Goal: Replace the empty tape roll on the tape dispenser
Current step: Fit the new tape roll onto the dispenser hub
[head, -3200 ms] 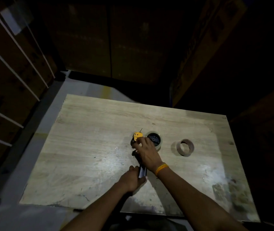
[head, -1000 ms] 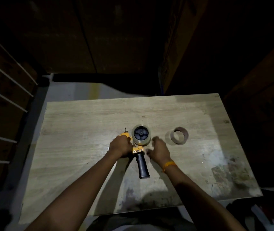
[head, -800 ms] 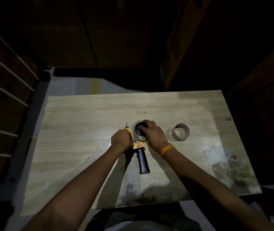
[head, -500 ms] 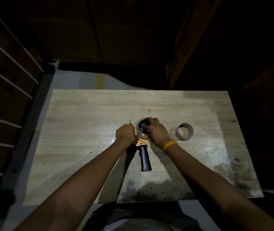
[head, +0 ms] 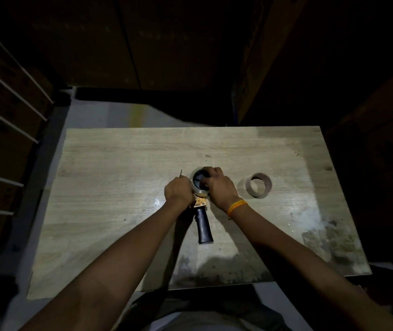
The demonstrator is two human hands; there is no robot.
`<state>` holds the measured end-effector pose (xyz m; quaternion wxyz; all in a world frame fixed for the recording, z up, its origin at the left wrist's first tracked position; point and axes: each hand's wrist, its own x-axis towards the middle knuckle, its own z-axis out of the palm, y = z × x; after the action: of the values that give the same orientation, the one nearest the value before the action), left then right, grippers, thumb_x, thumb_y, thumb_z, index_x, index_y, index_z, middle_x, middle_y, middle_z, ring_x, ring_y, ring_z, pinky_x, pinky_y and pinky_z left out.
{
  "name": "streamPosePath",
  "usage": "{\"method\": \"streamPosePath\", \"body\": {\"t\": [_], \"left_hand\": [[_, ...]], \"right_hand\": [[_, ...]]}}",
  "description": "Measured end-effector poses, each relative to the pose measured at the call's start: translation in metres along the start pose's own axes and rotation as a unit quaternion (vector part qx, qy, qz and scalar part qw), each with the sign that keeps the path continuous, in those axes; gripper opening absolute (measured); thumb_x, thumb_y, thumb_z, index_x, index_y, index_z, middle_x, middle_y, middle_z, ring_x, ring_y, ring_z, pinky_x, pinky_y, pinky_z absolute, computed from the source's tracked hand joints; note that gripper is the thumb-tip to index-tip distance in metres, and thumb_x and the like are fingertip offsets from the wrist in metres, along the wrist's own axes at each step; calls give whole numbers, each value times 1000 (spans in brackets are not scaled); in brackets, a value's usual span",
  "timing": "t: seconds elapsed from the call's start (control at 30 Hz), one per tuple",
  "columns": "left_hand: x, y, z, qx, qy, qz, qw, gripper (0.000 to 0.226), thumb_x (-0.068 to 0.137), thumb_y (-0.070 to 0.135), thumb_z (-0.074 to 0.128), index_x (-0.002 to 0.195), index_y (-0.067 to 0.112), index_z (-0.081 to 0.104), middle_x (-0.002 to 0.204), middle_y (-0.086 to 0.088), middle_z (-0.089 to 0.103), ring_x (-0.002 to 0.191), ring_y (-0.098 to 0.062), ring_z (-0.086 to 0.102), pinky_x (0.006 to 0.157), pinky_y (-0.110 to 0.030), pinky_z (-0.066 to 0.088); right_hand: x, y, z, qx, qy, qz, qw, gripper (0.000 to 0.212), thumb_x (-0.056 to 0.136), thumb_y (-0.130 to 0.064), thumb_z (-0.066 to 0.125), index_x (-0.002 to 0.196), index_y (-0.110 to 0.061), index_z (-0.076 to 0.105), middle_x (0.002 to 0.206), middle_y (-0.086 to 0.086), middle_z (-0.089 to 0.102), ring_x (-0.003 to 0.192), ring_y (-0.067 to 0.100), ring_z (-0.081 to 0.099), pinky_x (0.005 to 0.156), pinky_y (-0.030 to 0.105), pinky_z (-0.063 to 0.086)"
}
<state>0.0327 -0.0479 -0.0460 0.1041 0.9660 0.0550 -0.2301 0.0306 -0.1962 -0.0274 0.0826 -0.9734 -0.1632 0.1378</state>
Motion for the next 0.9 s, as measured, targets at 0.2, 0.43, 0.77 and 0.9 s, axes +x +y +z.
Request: {"method": "streamPosePath", "body": {"t": [0.2, 0.43, 0.77, 0.9], "left_hand": [[12, -23, -4, 63, 21, 112, 991, 31, 79, 41, 77, 97, 16, 80, 99, -10, 76, 92, -31, 73, 74, -32, 55], [6, -40, 0, 161, 48, 228, 959, 23, 85, 33, 64, 96, 18, 77, 94, -8, 75, 91, -33, 72, 69, -31, 49], [-15, -64, 21, 143, 82, 250, 954, 22, 91, 34, 60, 98, 20, 76, 87, -10, 76, 82, -35, 71, 65, -34, 49], [-22, -76, 28, 83, 111, 210, 968, 24, 90, 40, 61, 92, 24, 79, 76, -9, 74, 72, -34, 70, 59, -33, 48]], "right_hand": [[-2, -2, 6, -16, 8, 12, 1000, 36, 83, -2, 67, 116, -15, 76, 149, 6, 52, 126, 37, 51, 70, 40, 49], [-6, -8, -5, 8, 11, 25, 1000, 40, 90, -7, 68, 130, -6, 70, 148, 11, 54, 124, 38, 58, 81, 43, 56], [0, -8, -1, -21, -32, 25, 999, 58, 90, -8, 64, 146, -17, 53, 156, 11, 43, 109, 37, 68, 80, 39, 57], [2, -5, 7, -64, -64, -27, 996, 60, 88, 1, 63, 146, -11, 53, 165, 3, 31, 142, 33, 47, 83, 43, 57]]}}
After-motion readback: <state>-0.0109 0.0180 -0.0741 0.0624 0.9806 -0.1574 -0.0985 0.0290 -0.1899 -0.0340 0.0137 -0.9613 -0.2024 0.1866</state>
